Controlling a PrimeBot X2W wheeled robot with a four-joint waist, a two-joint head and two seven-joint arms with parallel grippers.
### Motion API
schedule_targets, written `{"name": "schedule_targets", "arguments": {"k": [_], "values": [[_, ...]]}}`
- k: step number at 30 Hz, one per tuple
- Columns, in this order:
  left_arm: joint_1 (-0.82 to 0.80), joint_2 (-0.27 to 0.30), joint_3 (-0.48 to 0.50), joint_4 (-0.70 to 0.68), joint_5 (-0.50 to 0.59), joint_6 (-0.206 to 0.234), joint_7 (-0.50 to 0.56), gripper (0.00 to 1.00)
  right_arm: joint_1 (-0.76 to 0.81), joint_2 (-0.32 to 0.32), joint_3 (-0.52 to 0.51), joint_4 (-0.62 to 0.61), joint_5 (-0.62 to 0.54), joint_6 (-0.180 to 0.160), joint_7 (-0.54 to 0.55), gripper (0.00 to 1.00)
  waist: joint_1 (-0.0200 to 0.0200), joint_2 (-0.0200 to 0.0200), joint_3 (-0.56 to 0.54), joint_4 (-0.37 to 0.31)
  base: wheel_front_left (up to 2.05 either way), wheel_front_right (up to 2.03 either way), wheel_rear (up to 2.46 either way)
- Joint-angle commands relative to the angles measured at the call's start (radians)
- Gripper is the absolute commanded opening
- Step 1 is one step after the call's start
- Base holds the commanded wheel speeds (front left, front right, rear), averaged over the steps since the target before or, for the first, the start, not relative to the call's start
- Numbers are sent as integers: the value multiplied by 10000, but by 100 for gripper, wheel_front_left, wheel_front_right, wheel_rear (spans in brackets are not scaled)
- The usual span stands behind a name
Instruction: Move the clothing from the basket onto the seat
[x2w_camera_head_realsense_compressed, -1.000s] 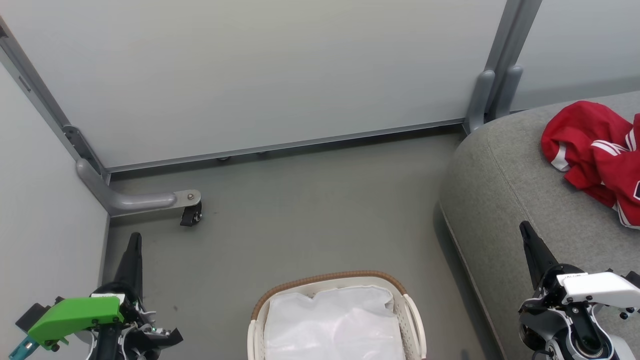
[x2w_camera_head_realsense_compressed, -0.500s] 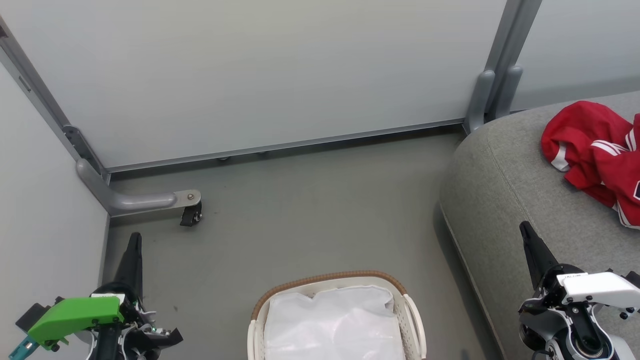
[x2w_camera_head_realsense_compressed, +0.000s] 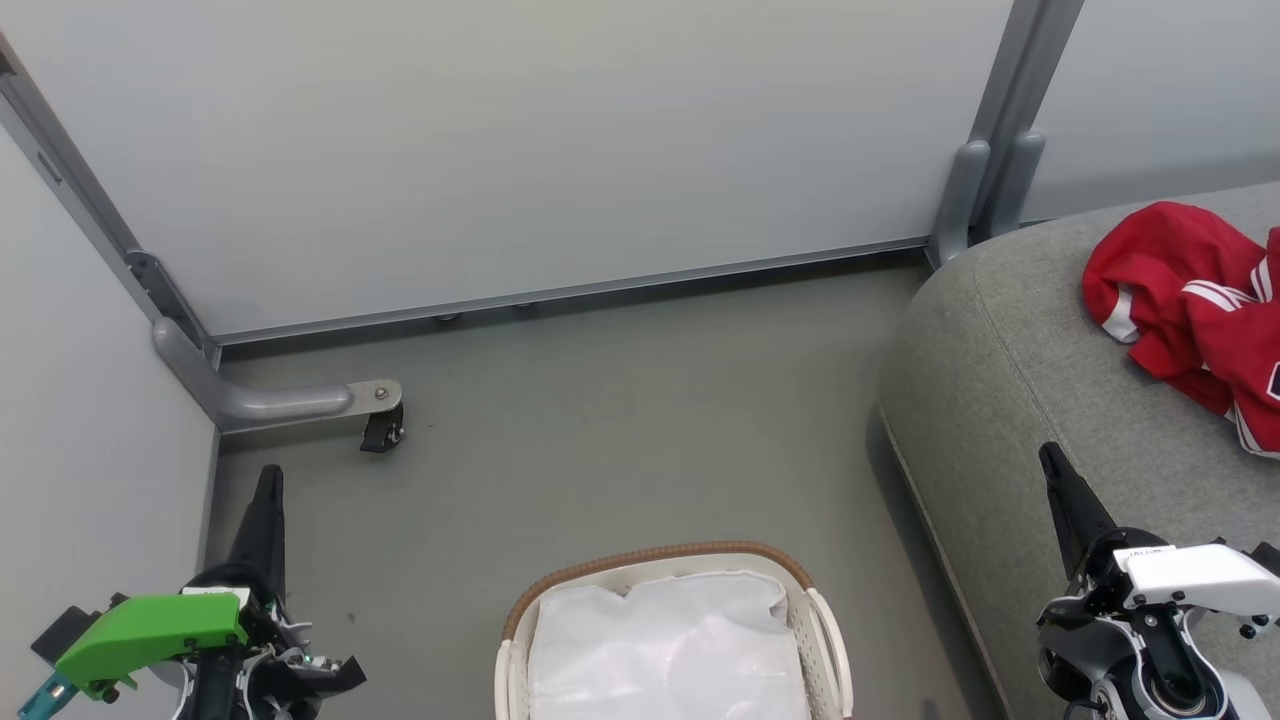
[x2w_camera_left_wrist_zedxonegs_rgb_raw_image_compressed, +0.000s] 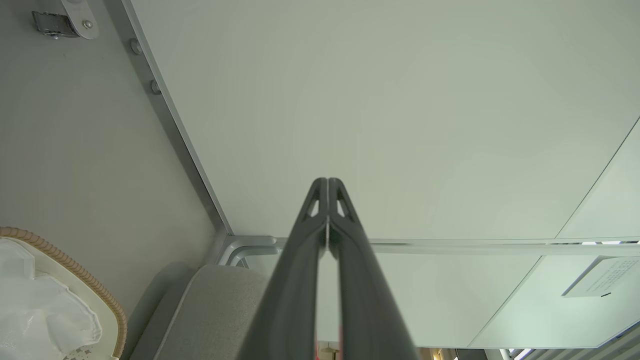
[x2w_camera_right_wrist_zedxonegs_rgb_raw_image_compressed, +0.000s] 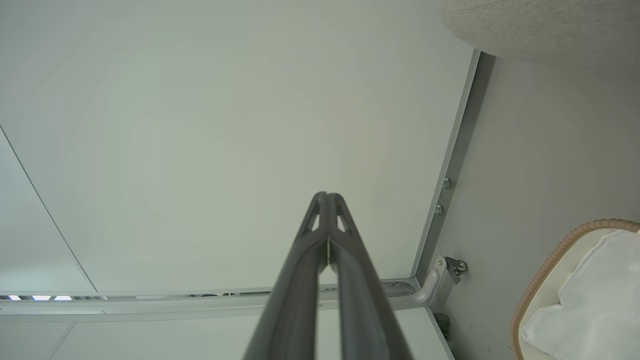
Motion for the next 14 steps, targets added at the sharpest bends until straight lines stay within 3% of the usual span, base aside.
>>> {"name": "schedule_targets", "arguments": {"k": [1, 14], "values": [[-117, 58, 23, -12, -30, -29, 31, 0, 84, -59, -16, -38, 34, -3, 26, 0, 0, 0, 0, 0, 0, 0, 0], [-117, 58, 23, -12, -30, -29, 30, 0, 84, -59, -15, -38, 34, -3, 25, 0, 0, 0, 0, 0, 0, 0, 0]]}}
